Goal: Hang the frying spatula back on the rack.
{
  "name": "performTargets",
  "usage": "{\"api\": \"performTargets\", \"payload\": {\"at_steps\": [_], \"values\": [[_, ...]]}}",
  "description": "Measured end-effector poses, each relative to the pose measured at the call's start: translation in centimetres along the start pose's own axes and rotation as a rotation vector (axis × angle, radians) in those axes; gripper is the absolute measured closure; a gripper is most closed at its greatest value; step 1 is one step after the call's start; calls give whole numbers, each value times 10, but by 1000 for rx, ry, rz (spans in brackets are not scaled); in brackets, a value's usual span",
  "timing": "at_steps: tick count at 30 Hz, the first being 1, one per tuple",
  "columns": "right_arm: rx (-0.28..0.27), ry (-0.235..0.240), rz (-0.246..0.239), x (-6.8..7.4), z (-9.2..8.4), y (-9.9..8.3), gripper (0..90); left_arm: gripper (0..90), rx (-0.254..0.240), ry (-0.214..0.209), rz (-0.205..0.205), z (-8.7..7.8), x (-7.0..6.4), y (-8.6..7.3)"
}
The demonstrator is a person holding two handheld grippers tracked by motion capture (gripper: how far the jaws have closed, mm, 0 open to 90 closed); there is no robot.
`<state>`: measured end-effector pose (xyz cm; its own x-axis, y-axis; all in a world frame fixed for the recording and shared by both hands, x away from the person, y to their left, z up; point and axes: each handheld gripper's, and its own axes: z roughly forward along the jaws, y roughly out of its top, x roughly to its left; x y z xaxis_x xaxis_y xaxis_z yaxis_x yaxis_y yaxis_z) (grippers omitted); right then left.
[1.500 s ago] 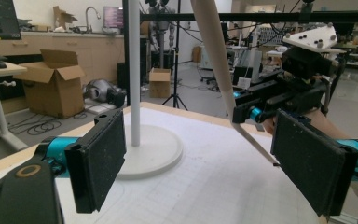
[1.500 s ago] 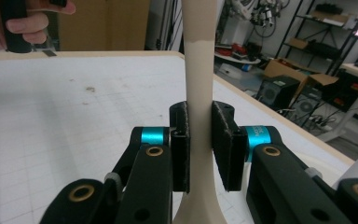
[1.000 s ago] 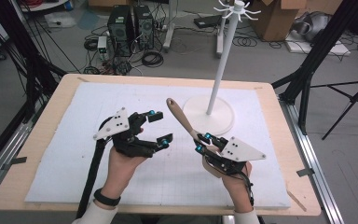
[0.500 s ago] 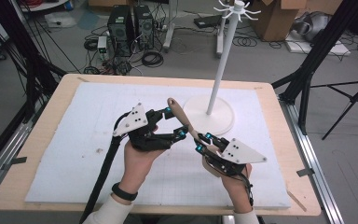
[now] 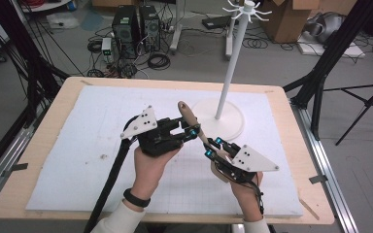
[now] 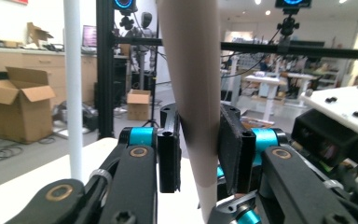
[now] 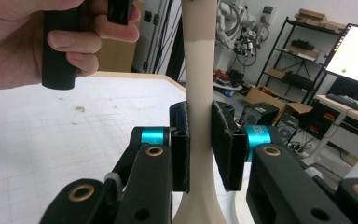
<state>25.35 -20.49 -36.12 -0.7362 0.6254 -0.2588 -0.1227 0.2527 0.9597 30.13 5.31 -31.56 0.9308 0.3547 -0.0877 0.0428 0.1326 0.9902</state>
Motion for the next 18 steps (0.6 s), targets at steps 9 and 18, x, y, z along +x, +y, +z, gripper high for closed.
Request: {"api": "performTargets", "payload": {"at_steps": [9, 18], "values": [[-6, -7, -6, -1, 0, 0, 771, 737, 4, -53, -39, 3, 4, 3], [-33, 61, -10, -2, -2, 2, 608, 744, 48, -151, 13, 4, 6, 13]]}}
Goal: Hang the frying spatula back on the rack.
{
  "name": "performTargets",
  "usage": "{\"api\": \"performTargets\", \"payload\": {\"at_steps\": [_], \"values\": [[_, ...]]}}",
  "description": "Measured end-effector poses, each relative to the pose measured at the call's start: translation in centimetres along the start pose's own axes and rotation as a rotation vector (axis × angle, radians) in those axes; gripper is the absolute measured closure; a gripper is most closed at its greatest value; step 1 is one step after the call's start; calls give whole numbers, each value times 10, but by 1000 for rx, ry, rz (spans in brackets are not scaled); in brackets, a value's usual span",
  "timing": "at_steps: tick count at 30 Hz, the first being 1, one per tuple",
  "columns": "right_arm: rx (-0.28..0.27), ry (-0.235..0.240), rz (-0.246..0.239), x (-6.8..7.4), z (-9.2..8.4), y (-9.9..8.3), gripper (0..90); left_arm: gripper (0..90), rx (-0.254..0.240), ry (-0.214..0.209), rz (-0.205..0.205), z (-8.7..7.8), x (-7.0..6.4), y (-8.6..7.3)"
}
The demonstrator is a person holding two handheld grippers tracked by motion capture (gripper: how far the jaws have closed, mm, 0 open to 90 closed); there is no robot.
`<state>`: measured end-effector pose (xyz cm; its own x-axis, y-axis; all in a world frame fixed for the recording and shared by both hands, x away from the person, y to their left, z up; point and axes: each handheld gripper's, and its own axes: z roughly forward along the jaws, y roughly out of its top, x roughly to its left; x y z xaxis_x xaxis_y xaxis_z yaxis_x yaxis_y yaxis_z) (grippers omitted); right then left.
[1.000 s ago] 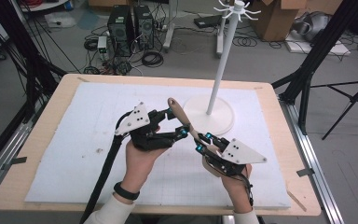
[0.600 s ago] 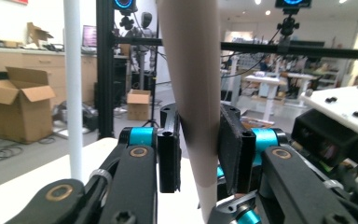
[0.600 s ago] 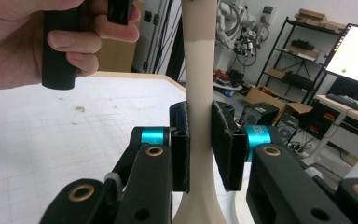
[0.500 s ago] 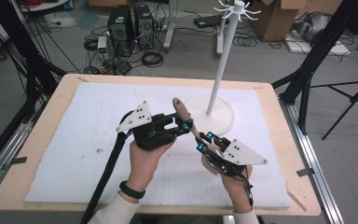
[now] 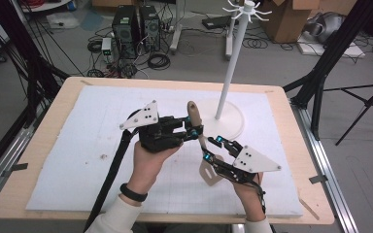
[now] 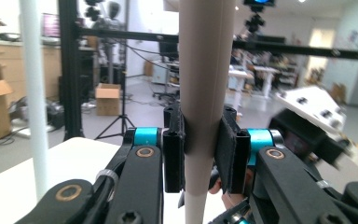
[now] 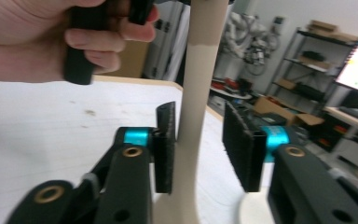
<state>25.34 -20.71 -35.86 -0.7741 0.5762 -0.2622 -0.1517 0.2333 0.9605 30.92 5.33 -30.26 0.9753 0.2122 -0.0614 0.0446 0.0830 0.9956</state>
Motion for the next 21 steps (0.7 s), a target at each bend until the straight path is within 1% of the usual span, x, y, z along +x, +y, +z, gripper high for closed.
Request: {"api": "performTargets", "payload": {"at_steps": [2, 3, 4, 5, 6, 7, 8, 9, 10, 11, 14, 15, 16, 17, 18, 19, 20, 21], "values": [[-7, 16, 7, -3, -1, 2, 554, 746, 26, -29, 19, -1, -1, 3], [-22, 40, 8, -6, -1, 3, 539, 746, 38, -46, 26, -1, -1, 5], [-27, 64, 19, -8, -2, 4, 519, 747, 49, -63, 31, -1, -1, 7], [-32, 86, 35, -10, -3, 6, 510, 747, 49, -63, 31, -1, -1, 7], [-41, 120, 45, -13, -3, 8, 505, 747, 67, -94, 44, -2, -2, 11], [-47, 162, 61, -15, -4, 10, 497, 747, 67, -94, 44, -2, -2, 11], [-43, 192, 73, -17, -4, 12, 488, 746, 76, -131, 52, -2, -2, 15], [-46, 228, 80, -19, -3, 14, 476, 746, 81, -152, 55, -2, -2, 16], [-41, 271, 98, -21, -2, 16, 475, 746, 85, -175, 58, -2, -2, 18], [-46, 285, 104, -23, -1, 18, 476, 746, 92, -198, 64, -2, -2, 20], [-35, 362, 132, -26, 2, 22, 495, 746, 104, -261, 73, -1, -2, 23], [-35, 362, 132, -26, 2, 22, 495, 746, 104, -261, 73, -1, -2, 23], [-39, 441, 150, -27, 6, 24, 506, 746, 116, -305, 73, 0, -1, 25], [-42, 461, 154, -27, 7, 24, 513, 746, 116, -305, 73, 0, -1, 25], [-43, 488, 155, -27, 9, 25, 524, 746, 109, -341, 58, 0, 0, 25], [-43, 488, 155, -27, 9, 25, 524, 746, 109, -341, 58, 0, 0, 25], [-48, 535, 149, -25, 12, 27, 548, 746, 104, -378, 59, -1, 1, 25], [-44, 546, 152, -25, 12, 27, 562, 746, 103, -391, 57, -1, 1, 25]]}}
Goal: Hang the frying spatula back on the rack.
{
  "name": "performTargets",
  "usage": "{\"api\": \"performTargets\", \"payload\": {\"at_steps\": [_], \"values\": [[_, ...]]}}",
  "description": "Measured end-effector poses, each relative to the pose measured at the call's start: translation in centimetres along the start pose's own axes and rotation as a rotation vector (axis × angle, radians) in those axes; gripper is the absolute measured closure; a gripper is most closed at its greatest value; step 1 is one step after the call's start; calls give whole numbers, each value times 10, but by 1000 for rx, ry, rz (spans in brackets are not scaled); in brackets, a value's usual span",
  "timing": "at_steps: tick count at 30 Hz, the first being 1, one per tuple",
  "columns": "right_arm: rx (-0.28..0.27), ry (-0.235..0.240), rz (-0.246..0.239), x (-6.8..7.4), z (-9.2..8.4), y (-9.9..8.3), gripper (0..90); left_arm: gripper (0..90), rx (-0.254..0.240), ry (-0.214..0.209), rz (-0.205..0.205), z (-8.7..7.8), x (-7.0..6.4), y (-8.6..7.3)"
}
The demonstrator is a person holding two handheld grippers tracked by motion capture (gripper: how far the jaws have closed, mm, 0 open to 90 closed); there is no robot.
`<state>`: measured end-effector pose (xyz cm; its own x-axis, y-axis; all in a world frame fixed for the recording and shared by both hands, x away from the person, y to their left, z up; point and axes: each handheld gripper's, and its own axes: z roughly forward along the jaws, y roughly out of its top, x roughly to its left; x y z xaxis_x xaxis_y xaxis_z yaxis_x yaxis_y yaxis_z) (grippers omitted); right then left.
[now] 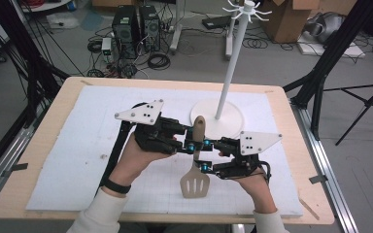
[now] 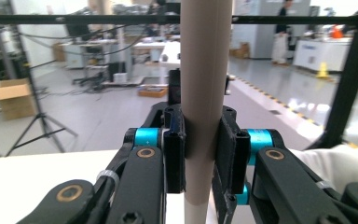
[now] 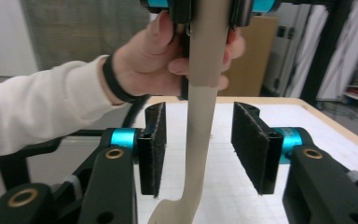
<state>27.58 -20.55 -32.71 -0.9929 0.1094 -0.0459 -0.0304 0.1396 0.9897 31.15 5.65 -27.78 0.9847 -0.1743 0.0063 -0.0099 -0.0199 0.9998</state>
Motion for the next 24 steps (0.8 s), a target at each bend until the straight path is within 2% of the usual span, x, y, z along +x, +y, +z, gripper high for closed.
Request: {"api": "performTargets", "payload": {"at_steps": [3, 7, 11, 17, 19, 22, 23, 24], "values": [[9, 31, 0, 0, 4, 1, 611, 746, 3, -17, 3, 1, 0, 0], [19, 48, -4, 1, 7, 2, 682, 745, 20, -23, 8, 1, 1, -1], [23, 40, -20, 1, 7, 1, 736, 746, 19, -37, 2, 1, 2, -1], [13, 36, -10, -1, 6, 0, 769, 745, 14, -40, 11, 0, 2, -1], [17, 28, -3, -1, 6, 0, 776, 741, 18, -8, 27, 1, -1, -1], [6, 14, -5, -2, 5, 0, 780, 714, 15, 11, 52, 3, -3, 0], [7, -13, -19, -2, 4, 0, 781, 606, 13, 74, 58, 2, -5, 1], [1, -17, -18, -2, 3, 0, 781, 549, 14, 113, 54, 1, -5, 1]]}}
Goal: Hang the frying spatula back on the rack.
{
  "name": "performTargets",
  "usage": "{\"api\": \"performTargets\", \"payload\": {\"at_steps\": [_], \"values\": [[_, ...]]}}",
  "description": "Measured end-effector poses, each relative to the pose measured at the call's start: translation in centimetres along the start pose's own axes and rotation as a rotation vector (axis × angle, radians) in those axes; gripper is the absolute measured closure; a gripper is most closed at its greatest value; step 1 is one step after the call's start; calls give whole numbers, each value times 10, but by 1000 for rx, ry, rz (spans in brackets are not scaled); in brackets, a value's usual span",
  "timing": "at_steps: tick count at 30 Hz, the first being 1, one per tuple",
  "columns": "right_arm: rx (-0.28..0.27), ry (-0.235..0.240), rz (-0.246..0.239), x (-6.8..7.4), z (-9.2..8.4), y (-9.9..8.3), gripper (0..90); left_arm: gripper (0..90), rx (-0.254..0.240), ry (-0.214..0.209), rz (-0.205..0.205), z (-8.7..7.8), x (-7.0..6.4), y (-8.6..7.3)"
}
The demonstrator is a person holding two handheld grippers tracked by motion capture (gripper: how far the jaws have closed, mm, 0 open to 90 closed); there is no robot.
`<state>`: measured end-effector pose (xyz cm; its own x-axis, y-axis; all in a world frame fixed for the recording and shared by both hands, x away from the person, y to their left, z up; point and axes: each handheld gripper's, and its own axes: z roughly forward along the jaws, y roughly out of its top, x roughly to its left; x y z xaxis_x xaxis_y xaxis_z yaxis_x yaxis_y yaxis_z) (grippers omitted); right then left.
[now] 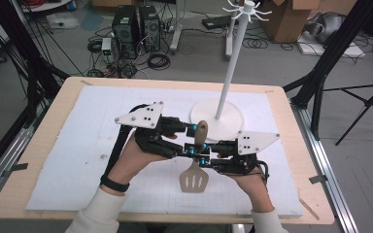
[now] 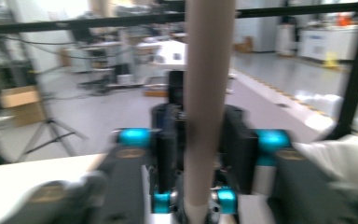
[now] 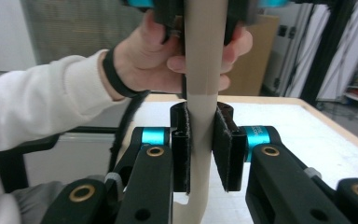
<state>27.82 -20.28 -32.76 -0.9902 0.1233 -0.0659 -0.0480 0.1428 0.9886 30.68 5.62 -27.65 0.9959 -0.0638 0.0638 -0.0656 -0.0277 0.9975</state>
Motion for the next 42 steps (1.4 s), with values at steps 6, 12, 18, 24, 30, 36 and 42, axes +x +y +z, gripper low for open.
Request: {"api": "performTargets", "payload": {"at_steps": [6, 12, 18, 24, 30, 36, 42], "values": [[-24, -18, 23, -11, -13, -2, 782, 400, -7, 73, -3, -21, -4, -1], [-15, -62, 47, -26, -24, 2, 782, 303, -6, 98, -27, -47, -15, -14], [-5, -108, 56, -43, -32, 12, 782, 224, 37, 120, -50, -79, -35, -46], [7, -139, 48, -63, -39, 28, 782, 180, 85, 133, -55, -98, -55, -69], [1, -193, 50, -81, -44, 46, 782, 164, 91, 139, -67, -108, -70, -87], [9, -241, 68, -97, -45, 59, 782, 165, 108, 158, -51, -112, -80, -100], [14, -301, 95, -118, -39, 74, 782, 165, 81, 165, -60, -120, -85, -108]]}}
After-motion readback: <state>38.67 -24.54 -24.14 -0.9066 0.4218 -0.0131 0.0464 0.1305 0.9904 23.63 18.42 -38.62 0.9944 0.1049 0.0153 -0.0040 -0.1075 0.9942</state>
